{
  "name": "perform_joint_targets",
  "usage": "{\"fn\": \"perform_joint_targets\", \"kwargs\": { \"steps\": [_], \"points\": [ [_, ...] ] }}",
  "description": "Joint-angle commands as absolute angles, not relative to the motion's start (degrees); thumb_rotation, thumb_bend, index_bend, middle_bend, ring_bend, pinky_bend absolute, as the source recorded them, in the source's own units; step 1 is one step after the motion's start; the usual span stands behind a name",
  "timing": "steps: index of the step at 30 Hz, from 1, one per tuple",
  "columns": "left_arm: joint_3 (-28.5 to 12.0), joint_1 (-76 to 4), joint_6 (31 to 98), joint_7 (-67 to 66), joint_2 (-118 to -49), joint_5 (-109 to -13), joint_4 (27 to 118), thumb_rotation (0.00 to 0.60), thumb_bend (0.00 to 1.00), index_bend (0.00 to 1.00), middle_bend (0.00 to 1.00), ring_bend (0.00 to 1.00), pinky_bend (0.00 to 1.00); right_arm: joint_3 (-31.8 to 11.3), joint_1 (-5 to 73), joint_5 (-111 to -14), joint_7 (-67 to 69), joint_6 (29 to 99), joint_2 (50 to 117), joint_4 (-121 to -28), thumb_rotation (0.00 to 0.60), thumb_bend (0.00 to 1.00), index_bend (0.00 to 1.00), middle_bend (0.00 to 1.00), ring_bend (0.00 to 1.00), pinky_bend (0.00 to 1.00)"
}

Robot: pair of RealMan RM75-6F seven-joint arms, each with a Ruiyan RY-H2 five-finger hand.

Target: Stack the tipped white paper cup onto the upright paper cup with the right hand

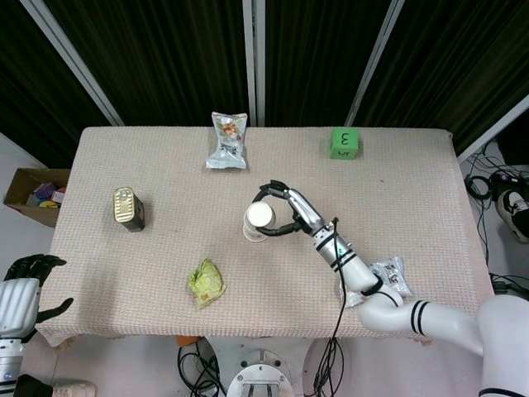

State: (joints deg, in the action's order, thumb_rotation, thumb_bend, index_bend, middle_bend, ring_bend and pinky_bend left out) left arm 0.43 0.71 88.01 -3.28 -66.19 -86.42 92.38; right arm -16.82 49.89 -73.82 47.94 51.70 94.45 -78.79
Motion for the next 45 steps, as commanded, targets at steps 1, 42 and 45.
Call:
{"fn": "perform_joint_targets", "kwargs": {
  "steps": [1, 42, 45],
  "points": [
    [0.43, 0.61, 87.92, -3.29, -66.28, -86.58, 92.42, 0.600, 0.13, 0.31, 0.25, 0.17, 0.18, -18.40, 50.83, -71.70, 50.20, 48.93, 97.14, -75.67, 0.600, 0.18, 0.55, 0.38, 0.13, 0.04],
    [-0.27, -0.14, 86.85, -2.00, -66.94, -86.05, 90.90, 0.600, 0.13, 0.31, 0.25, 0.17, 0.18, -14.88, 47.92, -78.81, 37.55, 48.80, 91.49, -74.21, 0.600, 0.10, 0.00, 0.00, 0.00, 0.00],
    [-0.74, -0.33, 87.25, -1.92, -66.99, -86.14, 90.50, 0.600, 0.13, 0.31, 0.25, 0.17, 0.18, -12.90, 43.20, -79.61, 22.88, 56.08, 84.76, -79.97, 0.600, 0.12, 0.00, 0.01, 0.00, 0.00]
  ]
}}
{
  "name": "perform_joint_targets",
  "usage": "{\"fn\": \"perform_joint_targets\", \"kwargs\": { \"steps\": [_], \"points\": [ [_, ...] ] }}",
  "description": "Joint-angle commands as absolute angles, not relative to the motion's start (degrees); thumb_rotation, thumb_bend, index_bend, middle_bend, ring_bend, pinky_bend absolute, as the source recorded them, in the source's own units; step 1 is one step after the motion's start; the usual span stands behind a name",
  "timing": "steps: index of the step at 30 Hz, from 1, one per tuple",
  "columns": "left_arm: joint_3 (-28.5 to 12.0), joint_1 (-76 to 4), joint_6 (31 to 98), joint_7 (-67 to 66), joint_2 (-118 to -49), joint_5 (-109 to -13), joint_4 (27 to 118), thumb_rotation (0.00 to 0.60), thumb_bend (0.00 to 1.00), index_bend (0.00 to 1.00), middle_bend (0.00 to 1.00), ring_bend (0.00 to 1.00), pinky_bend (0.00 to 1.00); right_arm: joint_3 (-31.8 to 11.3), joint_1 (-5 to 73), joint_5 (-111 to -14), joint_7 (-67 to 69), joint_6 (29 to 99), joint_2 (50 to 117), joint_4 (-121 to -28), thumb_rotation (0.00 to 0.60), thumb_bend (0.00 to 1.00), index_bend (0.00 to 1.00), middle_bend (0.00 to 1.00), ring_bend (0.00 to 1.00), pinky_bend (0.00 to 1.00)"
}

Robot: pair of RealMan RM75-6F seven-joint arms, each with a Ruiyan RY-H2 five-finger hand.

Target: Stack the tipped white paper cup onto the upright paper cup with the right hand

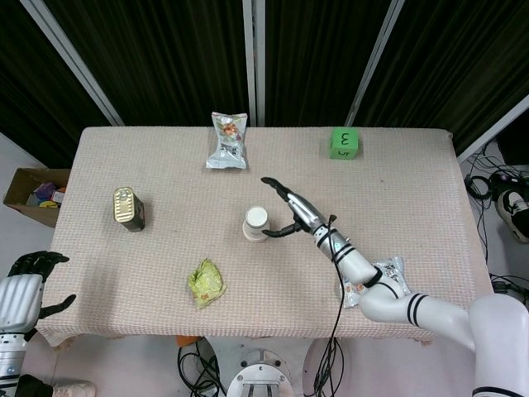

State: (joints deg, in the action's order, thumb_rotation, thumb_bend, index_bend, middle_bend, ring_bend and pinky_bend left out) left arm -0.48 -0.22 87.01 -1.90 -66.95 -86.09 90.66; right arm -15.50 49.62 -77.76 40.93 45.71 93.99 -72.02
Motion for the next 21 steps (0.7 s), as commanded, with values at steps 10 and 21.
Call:
{"fn": "perform_joint_targets", "kwargs": {
  "steps": [10, 21],
  "points": [
    [-2.70, -1.02, 89.17, -4.91, -67.59, -86.16, 90.95, 0.600, 0.13, 0.31, 0.25, 0.17, 0.18, -5.02, 24.88, -81.64, -2.29, 78.01, 67.16, -92.48, 0.600, 0.16, 0.04, 0.12, 0.00, 0.01],
    [-2.76, -0.91, 91.12, -10.66, -67.71, -87.50, 94.16, 0.600, 0.13, 0.31, 0.25, 0.17, 0.18, 2.74, 12.32, -85.94, 8.10, 85.82, 63.17, -91.46, 0.600, 0.16, 0.02, 0.06, 0.00, 0.00]
  ]
}}
